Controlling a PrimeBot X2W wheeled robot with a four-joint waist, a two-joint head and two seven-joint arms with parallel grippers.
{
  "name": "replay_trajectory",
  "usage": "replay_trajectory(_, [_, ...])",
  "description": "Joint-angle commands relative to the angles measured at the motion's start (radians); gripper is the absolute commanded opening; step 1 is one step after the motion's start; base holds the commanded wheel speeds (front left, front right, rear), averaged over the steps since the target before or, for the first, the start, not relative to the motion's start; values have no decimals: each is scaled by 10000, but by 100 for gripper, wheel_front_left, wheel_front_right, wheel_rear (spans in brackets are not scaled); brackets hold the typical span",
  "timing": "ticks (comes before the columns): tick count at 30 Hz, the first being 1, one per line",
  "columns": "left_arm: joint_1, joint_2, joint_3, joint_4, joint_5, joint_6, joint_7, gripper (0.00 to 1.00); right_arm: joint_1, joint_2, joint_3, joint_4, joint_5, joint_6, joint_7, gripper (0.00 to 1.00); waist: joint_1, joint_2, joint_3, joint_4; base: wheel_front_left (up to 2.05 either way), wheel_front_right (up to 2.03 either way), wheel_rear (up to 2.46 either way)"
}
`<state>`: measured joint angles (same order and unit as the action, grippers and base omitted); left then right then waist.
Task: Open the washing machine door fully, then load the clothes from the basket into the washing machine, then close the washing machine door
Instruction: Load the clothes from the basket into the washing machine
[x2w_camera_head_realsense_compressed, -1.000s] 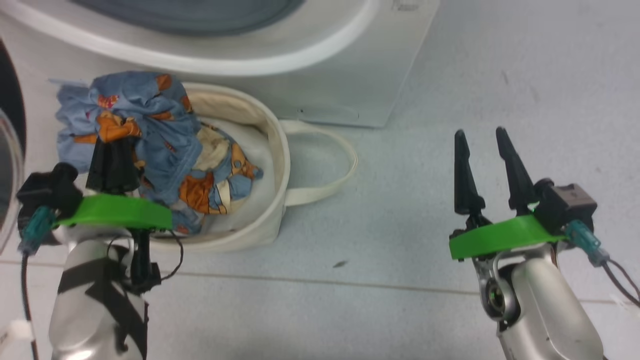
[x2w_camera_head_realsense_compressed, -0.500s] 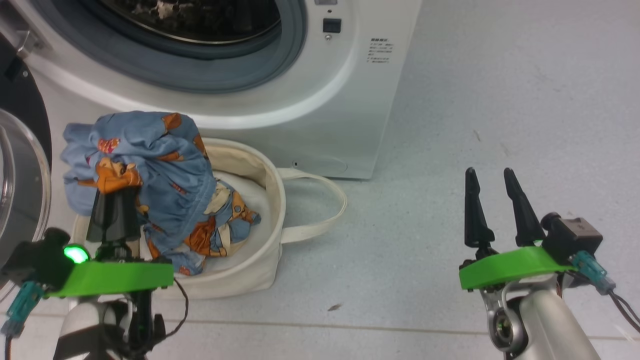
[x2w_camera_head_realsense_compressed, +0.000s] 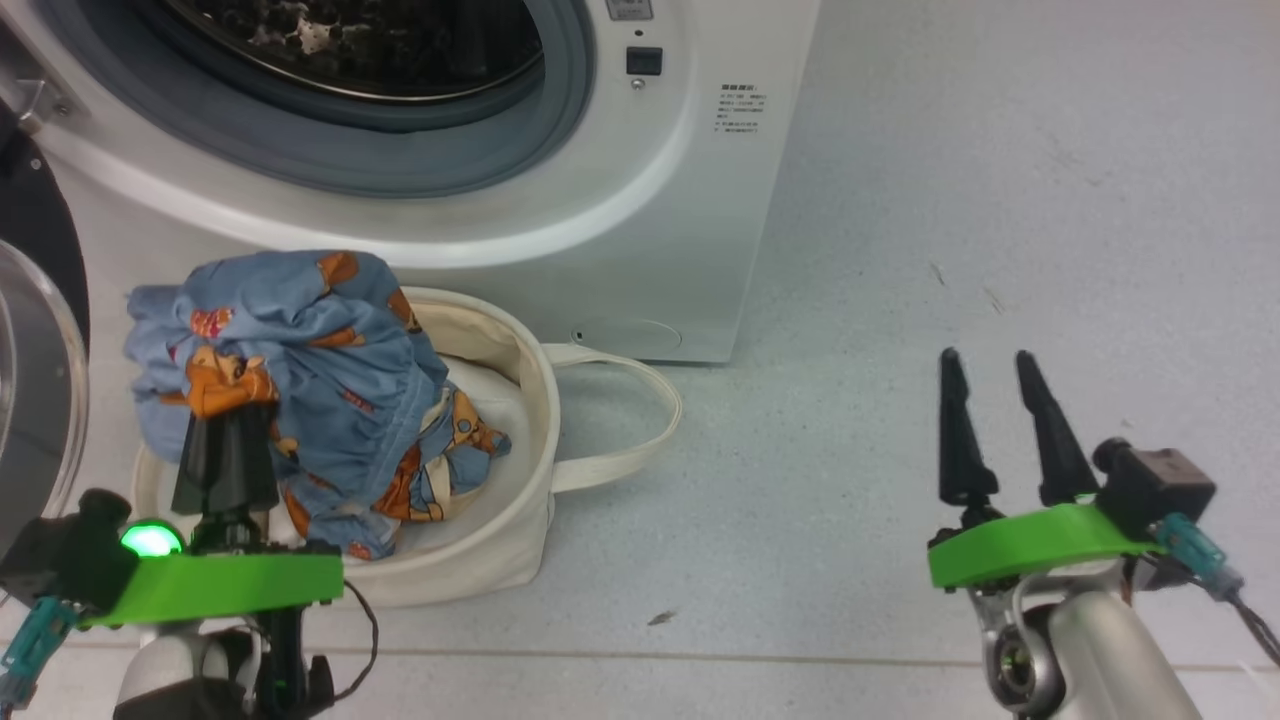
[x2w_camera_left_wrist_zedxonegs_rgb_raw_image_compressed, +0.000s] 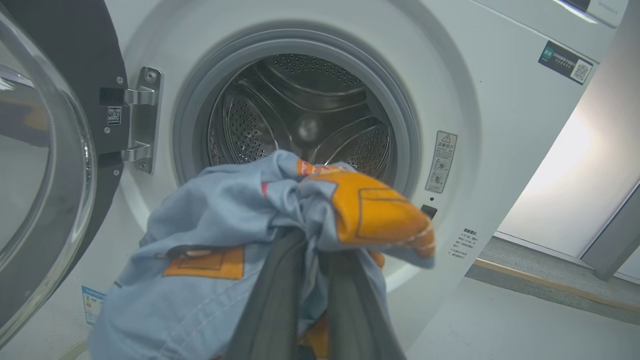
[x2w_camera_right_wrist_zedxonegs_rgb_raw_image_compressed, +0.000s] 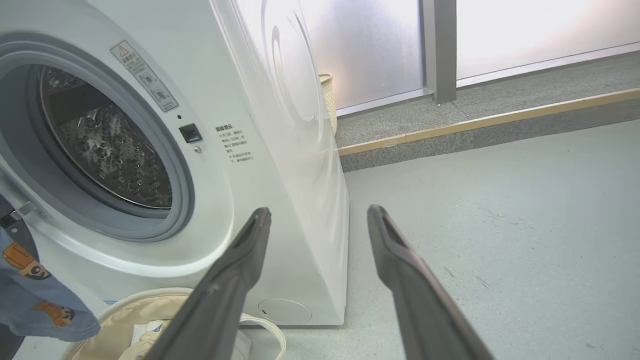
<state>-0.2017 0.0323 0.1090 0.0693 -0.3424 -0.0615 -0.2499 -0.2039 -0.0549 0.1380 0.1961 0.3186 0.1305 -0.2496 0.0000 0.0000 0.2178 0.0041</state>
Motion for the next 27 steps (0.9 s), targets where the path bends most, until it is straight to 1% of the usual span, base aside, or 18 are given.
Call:
replay_trajectory(1, [-424, 180, 300, -348, -115, -22, -118, 0, -110, 47, -4, -293, 173, 2, -122, 100, 0, 0, 131, -58, 0, 0, 0])
replay_trajectory(7, [-1210, 180, 596, -359, 5, -230, -118, 0, -320, 47, 195, -321, 322, 2, -122, 100, 0, 0, 742, -307, 0, 0, 0])
replay_trajectory(15, [-3296, 180, 1291, -133, 11, -490, -118, 0, -745, 47, 118, -454, 323, 2, -122, 100, 0, 0, 2087, -722, 0, 0, 0])
replay_trajectory(16, [-3296, 180, 1291, -133, 11, -490, -118, 0, -745, 47, 118, -454, 323, 2, -122, 100, 0, 0, 2087, -722, 0, 0, 0])
replay_trajectory(18, [-3962, 180, 1466, 62, 80, -553, -118, 0, -874, 47, 116, -479, 331, 2, -122, 100, 0, 0, 2454, -837, 0, 0, 0])
replay_trajectory(19, [-4645, 180, 1648, 328, 170, -603, -118, 0, -1021, 47, 138, -528, 361, 2, -122, 100, 0, 0, 2807, -968, 0, 0, 0])
replay_trajectory(24, [-6293, 179, 2376, 1100, -20, -677, -118, 0, -1335, 47, 261, -665, 483, 2, -122, 100, 0, 0, 3595, -1404, 0, 0, 0])
replay_trajectory(27, [-7187, 183, 2437, 1364, 228, -686, -118, 0, -1462, 47, 314, -738, 573, 2, -122, 100, 0, 0, 4055, -1663, 0, 0, 0])
